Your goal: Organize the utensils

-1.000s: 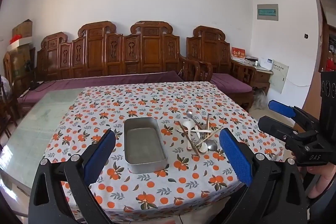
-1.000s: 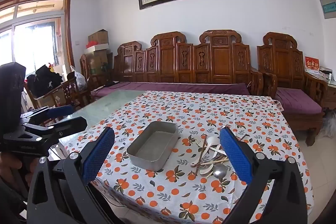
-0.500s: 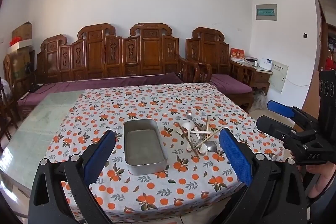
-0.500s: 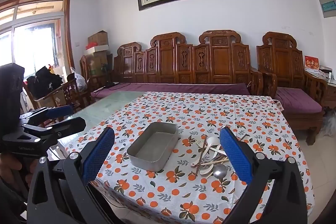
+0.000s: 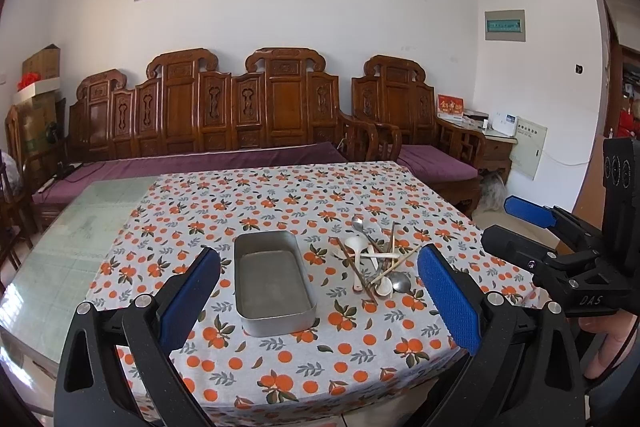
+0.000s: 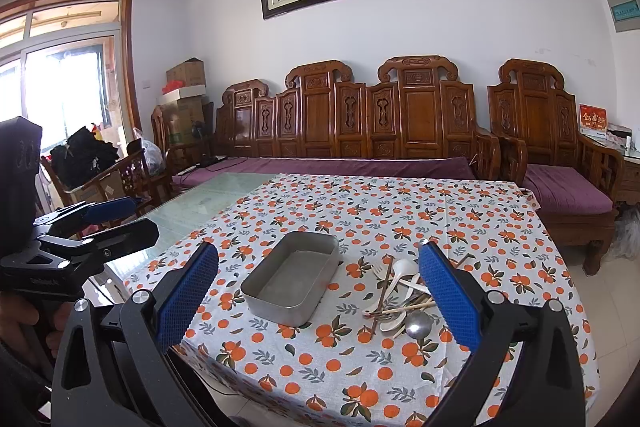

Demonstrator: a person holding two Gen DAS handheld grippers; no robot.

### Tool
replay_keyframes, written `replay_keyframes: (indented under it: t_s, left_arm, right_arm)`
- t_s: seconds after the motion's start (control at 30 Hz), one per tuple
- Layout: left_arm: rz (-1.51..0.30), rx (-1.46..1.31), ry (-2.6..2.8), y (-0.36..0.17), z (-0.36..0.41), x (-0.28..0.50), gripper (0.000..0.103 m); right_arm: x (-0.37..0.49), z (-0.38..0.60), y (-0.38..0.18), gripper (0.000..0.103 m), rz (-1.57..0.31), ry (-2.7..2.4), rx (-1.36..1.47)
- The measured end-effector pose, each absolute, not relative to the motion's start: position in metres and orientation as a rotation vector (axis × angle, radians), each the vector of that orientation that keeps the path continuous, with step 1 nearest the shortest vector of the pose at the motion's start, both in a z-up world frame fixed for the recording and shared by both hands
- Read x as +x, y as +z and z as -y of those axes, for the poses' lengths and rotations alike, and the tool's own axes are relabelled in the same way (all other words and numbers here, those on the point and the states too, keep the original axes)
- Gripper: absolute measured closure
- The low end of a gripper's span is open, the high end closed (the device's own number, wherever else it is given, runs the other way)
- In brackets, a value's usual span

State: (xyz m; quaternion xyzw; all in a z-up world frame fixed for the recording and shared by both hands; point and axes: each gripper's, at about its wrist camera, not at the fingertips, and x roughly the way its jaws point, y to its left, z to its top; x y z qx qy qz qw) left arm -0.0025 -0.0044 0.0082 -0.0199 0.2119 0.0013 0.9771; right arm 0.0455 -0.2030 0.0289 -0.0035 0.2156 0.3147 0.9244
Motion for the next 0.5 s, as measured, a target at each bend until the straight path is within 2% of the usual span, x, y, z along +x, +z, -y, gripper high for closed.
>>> replay_keyframes:
  t_s: [0.5]
  left_arm:
    - [-0.412,-0.027,0.004,0.0108,0.0094,-0.0053,0.008]
  right_arm:
    - [0.042,0.2077,0.0279,0.003,-0.442,0.645,-0.005]
